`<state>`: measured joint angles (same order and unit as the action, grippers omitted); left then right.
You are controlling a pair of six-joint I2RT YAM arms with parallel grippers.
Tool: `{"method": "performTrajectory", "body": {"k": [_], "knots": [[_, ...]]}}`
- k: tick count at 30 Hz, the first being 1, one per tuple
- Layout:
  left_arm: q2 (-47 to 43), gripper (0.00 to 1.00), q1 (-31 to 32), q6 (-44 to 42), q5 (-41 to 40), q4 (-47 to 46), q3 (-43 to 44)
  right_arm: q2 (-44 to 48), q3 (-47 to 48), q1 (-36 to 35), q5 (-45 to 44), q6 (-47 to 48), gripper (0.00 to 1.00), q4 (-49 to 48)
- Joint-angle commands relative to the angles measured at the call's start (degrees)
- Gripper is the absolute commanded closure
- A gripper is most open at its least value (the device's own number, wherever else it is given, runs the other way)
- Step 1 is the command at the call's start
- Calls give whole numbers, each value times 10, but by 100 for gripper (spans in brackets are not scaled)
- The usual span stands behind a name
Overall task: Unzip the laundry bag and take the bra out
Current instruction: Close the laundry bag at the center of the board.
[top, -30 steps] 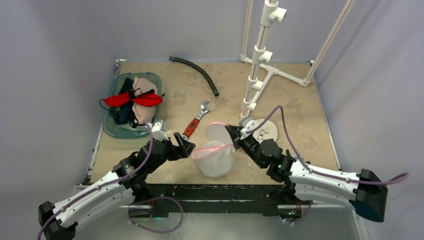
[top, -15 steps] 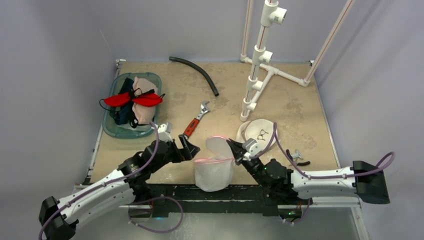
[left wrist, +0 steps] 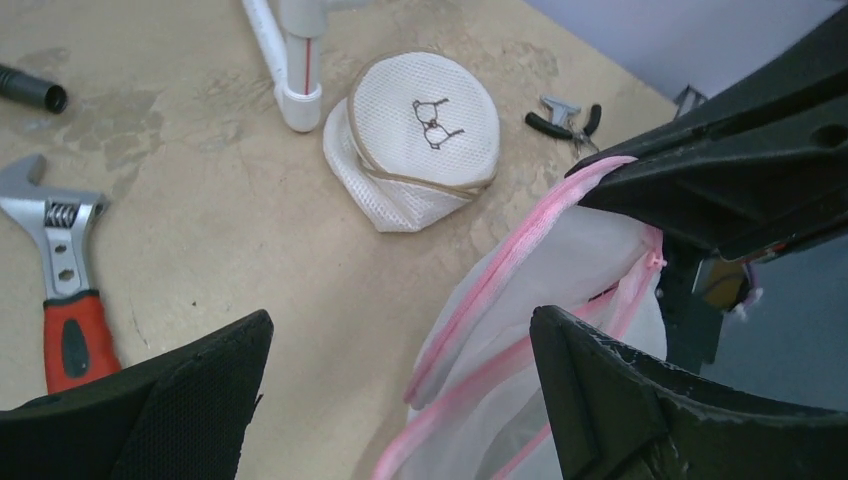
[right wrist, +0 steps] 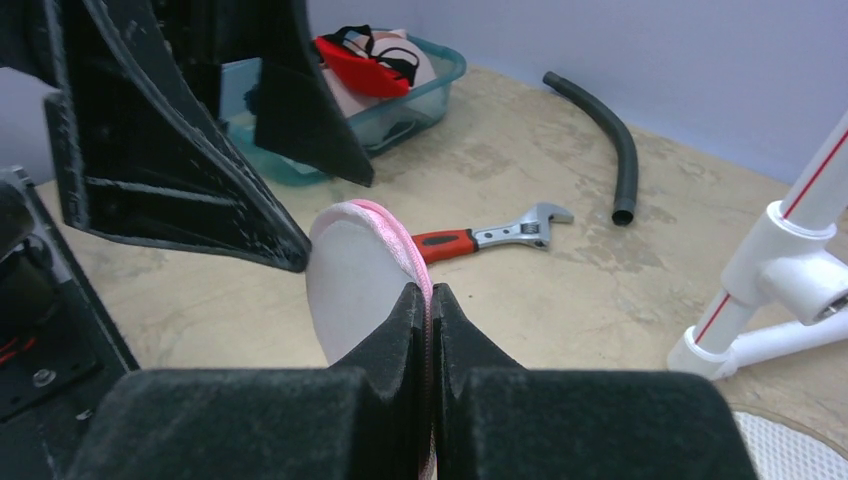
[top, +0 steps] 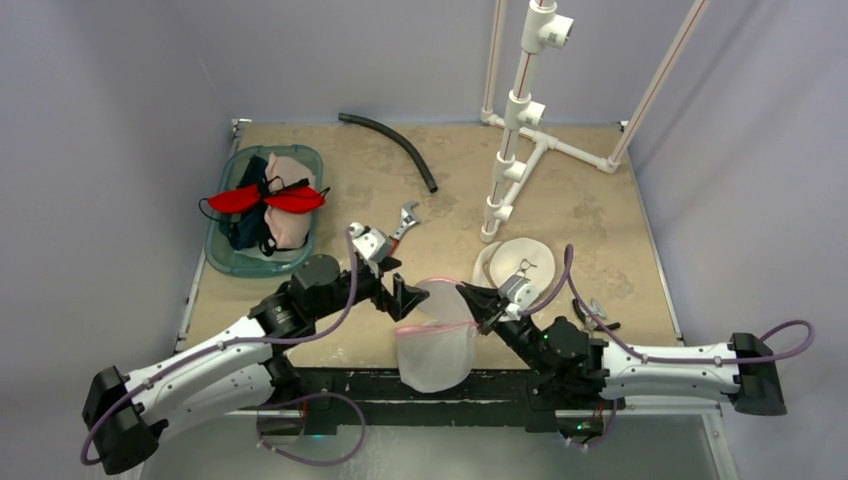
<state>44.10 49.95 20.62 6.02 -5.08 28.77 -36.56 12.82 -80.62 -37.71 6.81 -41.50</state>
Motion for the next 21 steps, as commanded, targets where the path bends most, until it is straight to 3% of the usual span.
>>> {"method": "performTrajectory", "body": {"k": [1,4,6,7,9,10,11,14,17,18,19,21], "knots": [[61,0,1,-171,116,-16,58,21,23,-2,33,-20,100,18],[112,2,1,-201,162,-5,83,27,27,-2,43,-22,100,30],[130,13,0,-204,187,-11,89,35,29,-2,45,-24,100,39],[132,24,0,-203,195,-18,89,40,28,-2,45,-25,100,41],[130,62,0,-204,192,-30,87,52,26,-2,44,-29,100,44],[126,86,0,-204,178,-33,86,58,25,-2,44,-30,100,44],[123,100,0,-219,170,-32,87,63,24,-2,43,-31,100,45],[112,100,1,-239,164,-19,100,76,31,-2,40,-39,100,53],[106,100,1,-263,109,2,143,76,63,-2,11,-80,51,90],[105,100,1,-274,85,4,159,75,77,-2,-4,-102,24,109],[102,100,1,-287,59,2,173,75,93,-2,-16,-120,5,130],[100,100,1,-311,17,-7,196,78,124,-2,-37,-153,2,167]]}}
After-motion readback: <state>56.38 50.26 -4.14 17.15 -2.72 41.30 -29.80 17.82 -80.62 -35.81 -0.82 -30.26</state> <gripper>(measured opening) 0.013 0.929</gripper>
